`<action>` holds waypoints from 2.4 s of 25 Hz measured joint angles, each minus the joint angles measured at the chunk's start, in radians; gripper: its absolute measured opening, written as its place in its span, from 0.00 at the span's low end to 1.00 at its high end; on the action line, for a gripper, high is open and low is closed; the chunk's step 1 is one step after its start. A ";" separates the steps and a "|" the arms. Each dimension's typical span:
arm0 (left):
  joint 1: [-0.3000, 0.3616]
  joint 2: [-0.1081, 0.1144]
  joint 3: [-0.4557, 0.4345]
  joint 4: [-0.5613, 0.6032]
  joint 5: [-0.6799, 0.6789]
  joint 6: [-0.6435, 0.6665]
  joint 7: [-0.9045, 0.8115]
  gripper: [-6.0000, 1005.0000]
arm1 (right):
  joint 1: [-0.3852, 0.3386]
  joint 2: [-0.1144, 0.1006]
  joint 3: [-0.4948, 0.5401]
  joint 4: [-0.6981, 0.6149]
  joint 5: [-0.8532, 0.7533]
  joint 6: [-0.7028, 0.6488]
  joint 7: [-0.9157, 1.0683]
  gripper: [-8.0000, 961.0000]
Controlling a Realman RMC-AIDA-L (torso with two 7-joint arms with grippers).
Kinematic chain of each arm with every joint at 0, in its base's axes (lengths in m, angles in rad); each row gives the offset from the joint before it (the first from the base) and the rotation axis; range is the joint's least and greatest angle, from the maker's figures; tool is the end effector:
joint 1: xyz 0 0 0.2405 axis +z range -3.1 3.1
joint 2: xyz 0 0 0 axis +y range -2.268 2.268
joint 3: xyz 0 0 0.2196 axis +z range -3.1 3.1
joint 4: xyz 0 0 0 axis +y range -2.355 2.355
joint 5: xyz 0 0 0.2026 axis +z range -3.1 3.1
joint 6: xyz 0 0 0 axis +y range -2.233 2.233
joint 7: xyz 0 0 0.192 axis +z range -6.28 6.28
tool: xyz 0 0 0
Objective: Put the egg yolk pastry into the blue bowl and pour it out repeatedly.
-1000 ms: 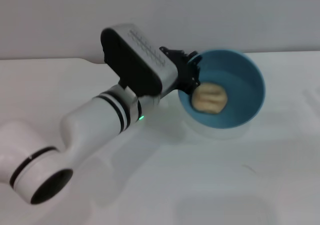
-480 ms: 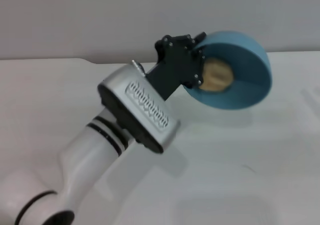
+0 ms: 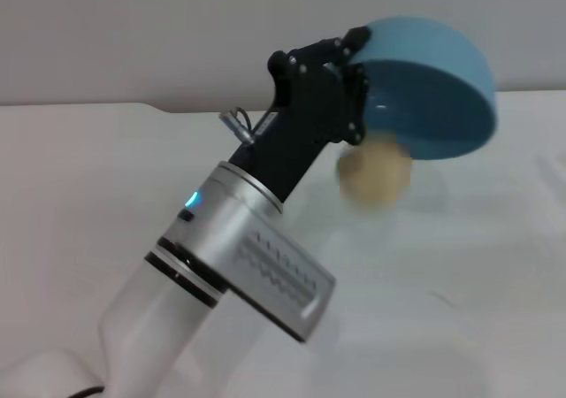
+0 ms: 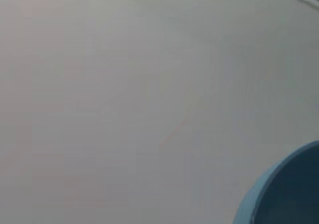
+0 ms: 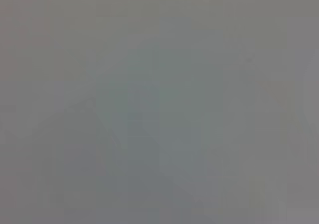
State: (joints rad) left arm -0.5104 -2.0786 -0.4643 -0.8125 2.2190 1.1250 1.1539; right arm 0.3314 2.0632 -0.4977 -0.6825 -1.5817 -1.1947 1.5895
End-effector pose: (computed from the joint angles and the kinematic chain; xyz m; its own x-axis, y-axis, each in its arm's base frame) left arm -0.0581 0.3173 -0.0888 0.7360 -0.6768 0.0141 -0.1304 -0.1623 -0.9781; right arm 0.3120 0.3595 0.0930 0.3294 -0.2877 -0.8993 -0.9290 -0.2686 -0.2544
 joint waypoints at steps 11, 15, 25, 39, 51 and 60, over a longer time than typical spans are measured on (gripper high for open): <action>-0.028 0.000 -0.003 0.010 -0.011 -0.033 -0.035 0.02 | 0.005 0.003 -0.001 0.013 0.004 -0.005 0.004 0.47; -0.027 0.000 -0.066 0.023 -0.031 -0.039 -0.128 0.02 | 0.013 0.003 -0.010 0.023 0.002 -0.007 0.001 0.47; -0.029 0.006 -0.438 -0.046 -0.283 -0.434 -0.167 0.02 | 0.053 -0.003 -0.072 0.056 -0.066 0.000 -0.001 0.46; -0.052 0.026 -1.255 0.038 -0.392 -1.386 -0.165 0.02 | 0.244 -0.003 -0.225 0.055 -0.515 0.013 0.160 0.45; -0.073 0.074 -1.531 -0.078 0.178 -1.981 -0.633 0.02 | 0.317 0.000 -0.492 -0.027 -0.561 -0.034 0.316 0.45; -0.060 0.059 -1.551 -0.174 0.282 -2.166 -0.708 0.02 | 0.392 0.003 -0.739 -0.025 -0.562 -0.053 0.396 0.44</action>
State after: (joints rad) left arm -0.5707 -2.0198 -2.0153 -0.9867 2.5009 -1.0411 0.4455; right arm 0.7231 2.0660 -1.2370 -0.7077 -2.1439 -1.2476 1.9853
